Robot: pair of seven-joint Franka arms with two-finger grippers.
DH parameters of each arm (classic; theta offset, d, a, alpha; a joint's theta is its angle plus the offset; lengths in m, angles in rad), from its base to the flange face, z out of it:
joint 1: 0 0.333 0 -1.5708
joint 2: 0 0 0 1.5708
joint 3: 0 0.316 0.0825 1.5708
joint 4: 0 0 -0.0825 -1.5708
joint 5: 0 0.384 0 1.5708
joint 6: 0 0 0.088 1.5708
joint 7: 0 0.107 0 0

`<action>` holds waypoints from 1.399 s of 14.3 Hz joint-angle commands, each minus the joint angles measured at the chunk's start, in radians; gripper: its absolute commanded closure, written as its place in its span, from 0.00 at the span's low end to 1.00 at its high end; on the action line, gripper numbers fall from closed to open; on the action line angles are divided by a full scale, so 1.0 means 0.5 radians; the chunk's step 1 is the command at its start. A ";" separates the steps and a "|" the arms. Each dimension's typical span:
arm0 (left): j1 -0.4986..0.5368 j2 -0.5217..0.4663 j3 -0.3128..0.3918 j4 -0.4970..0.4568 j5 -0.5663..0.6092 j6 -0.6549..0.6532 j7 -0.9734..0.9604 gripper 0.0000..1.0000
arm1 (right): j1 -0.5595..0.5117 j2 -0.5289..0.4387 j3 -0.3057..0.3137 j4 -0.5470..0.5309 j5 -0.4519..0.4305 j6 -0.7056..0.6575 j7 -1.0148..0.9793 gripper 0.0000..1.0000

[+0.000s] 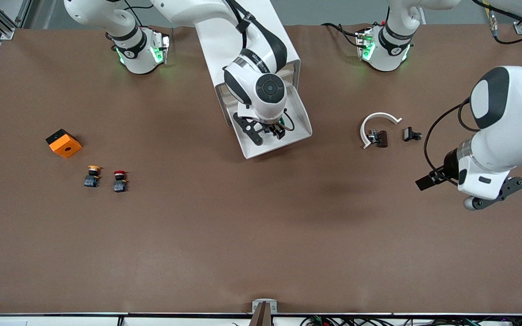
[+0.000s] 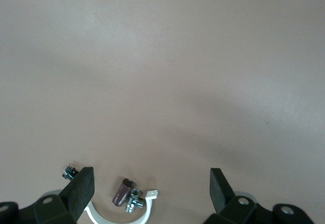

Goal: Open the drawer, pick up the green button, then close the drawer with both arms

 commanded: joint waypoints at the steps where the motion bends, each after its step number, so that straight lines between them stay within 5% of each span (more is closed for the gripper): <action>1: -0.006 -0.306 -0.011 -0.423 0.050 0.179 0.170 0.00 | -0.041 0.021 -0.002 0.001 0.046 0.012 -0.017 0.00; 9: 0.034 -0.475 -0.017 -0.650 0.047 0.164 0.511 0.00 | -0.010 0.079 -0.002 -0.002 0.046 0.101 -0.011 0.02; 15: 0.010 -0.304 -0.167 -0.764 0.044 0.412 0.526 0.00 | -0.007 0.082 -0.002 0.001 0.046 0.110 -0.011 0.57; 20: 0.007 -0.157 -0.272 -0.761 0.016 0.495 0.450 0.00 | -0.001 0.082 -0.002 0.001 0.046 0.113 -0.020 0.83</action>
